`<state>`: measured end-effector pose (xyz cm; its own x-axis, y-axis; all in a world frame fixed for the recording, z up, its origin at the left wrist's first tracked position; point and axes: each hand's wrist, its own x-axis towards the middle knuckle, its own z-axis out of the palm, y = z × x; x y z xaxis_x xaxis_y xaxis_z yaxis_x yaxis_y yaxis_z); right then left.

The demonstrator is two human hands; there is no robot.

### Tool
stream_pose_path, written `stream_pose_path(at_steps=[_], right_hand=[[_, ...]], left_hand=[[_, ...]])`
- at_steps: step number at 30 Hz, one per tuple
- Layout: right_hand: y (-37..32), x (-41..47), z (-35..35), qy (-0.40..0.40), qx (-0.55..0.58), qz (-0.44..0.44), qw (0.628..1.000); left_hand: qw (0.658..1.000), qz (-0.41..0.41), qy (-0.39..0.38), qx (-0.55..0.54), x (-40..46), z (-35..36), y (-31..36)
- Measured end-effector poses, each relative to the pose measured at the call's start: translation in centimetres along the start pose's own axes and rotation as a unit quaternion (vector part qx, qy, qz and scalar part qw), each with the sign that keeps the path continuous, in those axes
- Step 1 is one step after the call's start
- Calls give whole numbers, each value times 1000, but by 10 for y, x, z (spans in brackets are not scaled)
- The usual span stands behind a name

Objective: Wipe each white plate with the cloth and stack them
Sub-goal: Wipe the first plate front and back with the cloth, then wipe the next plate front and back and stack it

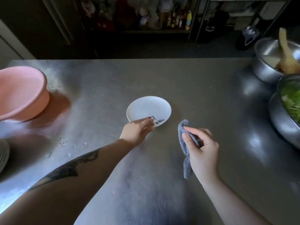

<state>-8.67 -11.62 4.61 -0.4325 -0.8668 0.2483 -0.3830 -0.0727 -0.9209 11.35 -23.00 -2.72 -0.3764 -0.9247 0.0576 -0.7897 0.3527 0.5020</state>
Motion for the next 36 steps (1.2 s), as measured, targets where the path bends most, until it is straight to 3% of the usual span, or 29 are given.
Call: stream_pose_path(at_steps=[4, 10, 14, 20, 29, 36], right_hand=[[7, 2, 4, -22, -13, 8, 1000], [7, 3, 6, -60, -23, 3, 998], [1, 0, 11, -103, -34, -25, 994], [-13, -15, 39, -187, -35, -69, 979], [-82, -77, 142, -316, -35, -168, 933], [-151, -136, 257, -295, -41, -254, 920]], left_hand=[[998, -29, -49, 2, 6, 8, -5], [992, -112, -34, -42, -3, 6, 8], [965, -209, 49, -151, -35, -25, 35], [931, -319, 152, -92, -142, -81, 37], [866, -422, 263, -54, -267, -161, -33], [822, -442, 359, 12, -330, -268, -146]])
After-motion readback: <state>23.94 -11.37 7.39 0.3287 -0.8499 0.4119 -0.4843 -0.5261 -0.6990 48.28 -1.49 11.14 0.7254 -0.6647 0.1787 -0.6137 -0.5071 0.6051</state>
